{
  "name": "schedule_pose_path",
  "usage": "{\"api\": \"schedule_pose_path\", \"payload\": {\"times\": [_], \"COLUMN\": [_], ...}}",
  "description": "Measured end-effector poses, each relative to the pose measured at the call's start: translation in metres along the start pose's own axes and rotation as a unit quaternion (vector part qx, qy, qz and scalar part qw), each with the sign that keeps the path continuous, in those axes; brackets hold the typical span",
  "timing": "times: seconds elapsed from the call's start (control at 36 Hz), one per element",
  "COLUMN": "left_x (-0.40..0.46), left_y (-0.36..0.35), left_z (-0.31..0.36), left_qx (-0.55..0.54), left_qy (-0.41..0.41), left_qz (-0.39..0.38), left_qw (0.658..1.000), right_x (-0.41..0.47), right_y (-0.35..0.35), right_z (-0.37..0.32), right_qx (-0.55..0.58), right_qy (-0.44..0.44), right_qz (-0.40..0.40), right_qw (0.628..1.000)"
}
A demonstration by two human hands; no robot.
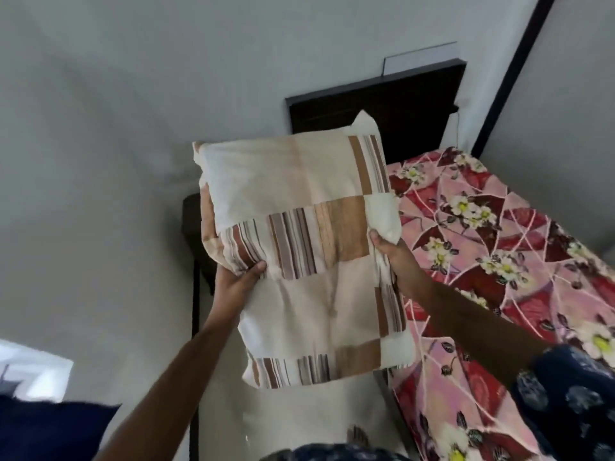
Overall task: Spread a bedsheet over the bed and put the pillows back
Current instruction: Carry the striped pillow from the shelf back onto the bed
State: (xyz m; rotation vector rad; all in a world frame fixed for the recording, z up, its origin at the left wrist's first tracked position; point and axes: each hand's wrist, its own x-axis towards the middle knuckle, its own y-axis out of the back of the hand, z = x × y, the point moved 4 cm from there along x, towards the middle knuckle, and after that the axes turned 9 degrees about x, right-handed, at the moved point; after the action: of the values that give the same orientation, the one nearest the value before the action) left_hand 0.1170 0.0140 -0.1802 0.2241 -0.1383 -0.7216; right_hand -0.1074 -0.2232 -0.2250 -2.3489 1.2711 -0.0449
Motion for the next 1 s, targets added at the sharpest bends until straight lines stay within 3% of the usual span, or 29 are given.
{"api": "schedule_pose_path", "payload": {"times": [0.44, 0.58, 0.83, 1.0], "left_x": [0.305, 0.407, 0.530, 0.601], "left_y": [-0.091, -0.129, -0.224, -0.314], "left_z": [-0.018, -0.007, -0.001, -0.024], "left_qx": [0.016, 0.027, -0.018, -0.006], "left_qy": [0.020, 0.025, 0.055, 0.126], "left_qz": [-0.145, -0.237, -0.411, -0.403], "left_qw": [0.989, 0.971, 0.910, 0.906], "right_x": [0.210, 0.265, 0.338, 0.396], "right_y": [0.011, 0.009, 0.042, 0.077], "right_z": [-0.005, -0.006, 0.014, 0.028], "right_qx": [0.047, 0.087, 0.225, 0.289], "right_qy": [-0.001, 0.007, -0.015, -0.003], "right_qz": [0.179, 0.267, 0.356, 0.386], "right_qw": [0.983, 0.960, 0.907, 0.876]}}
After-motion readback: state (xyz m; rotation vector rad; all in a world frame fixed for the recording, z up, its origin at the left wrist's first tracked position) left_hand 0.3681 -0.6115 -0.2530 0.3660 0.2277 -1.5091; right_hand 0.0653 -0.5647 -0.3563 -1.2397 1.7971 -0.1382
